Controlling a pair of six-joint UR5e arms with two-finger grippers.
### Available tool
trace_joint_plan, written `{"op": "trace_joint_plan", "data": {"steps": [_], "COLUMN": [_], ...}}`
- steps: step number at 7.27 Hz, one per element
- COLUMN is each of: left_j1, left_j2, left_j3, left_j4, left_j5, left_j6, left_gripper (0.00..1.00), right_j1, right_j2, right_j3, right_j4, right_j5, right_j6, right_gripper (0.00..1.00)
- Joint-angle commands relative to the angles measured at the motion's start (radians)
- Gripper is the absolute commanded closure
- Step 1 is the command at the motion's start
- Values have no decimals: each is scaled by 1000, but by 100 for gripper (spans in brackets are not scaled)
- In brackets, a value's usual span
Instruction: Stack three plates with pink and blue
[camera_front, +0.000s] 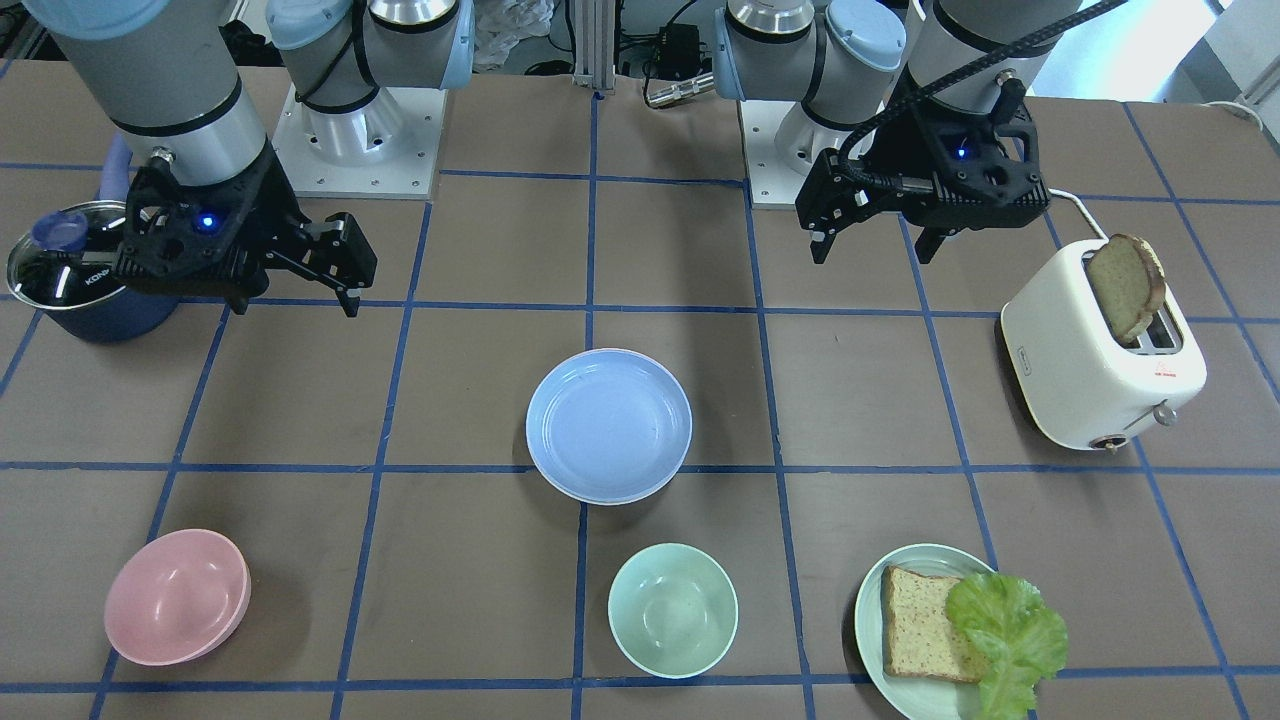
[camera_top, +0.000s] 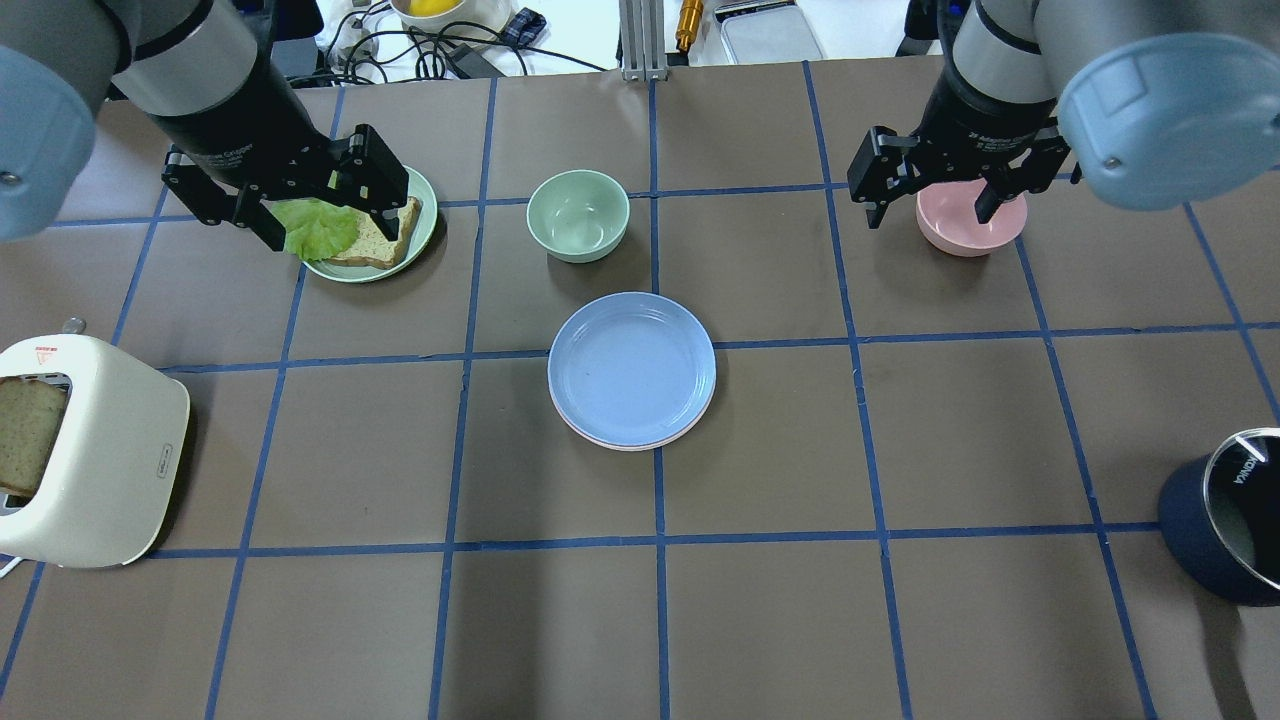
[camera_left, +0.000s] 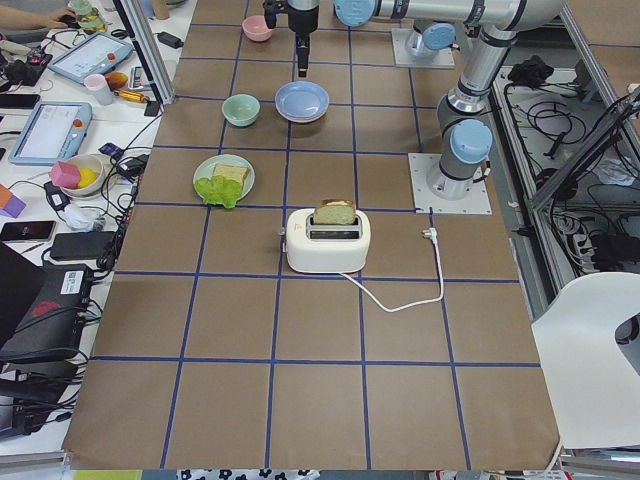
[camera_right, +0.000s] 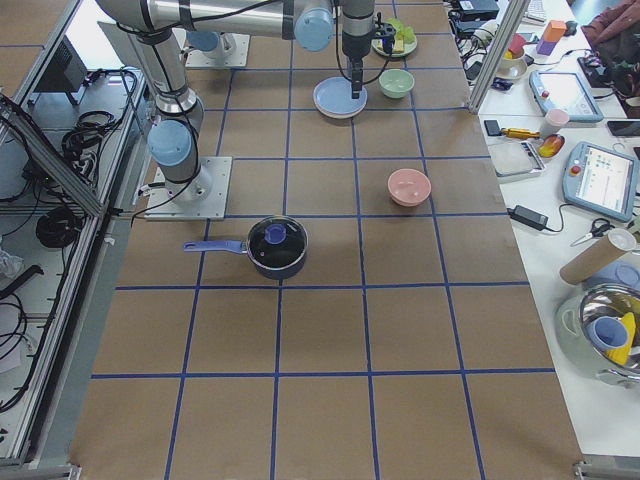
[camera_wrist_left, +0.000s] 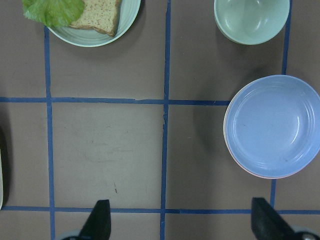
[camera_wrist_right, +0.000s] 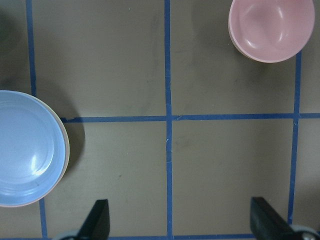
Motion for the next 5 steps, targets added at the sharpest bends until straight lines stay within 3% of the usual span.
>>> {"op": "trace_joint_plan", "data": {"steps": [1, 5], "left_j1": [0, 0], "left_j2": [0, 0], "left_j3": [0, 0], "left_j4": [-3, 0], "left_j5": [-1, -1], "left_j6": [-2, -2], "left_gripper": [0, 0], "right_j1": [3, 37], "right_j2": [-16, -4], "right_j3": [-49, -101], "right_j4": [91, 168], "right_j5": [10, 42], "right_j6": [0, 1], "right_gripper": [0, 0]}}
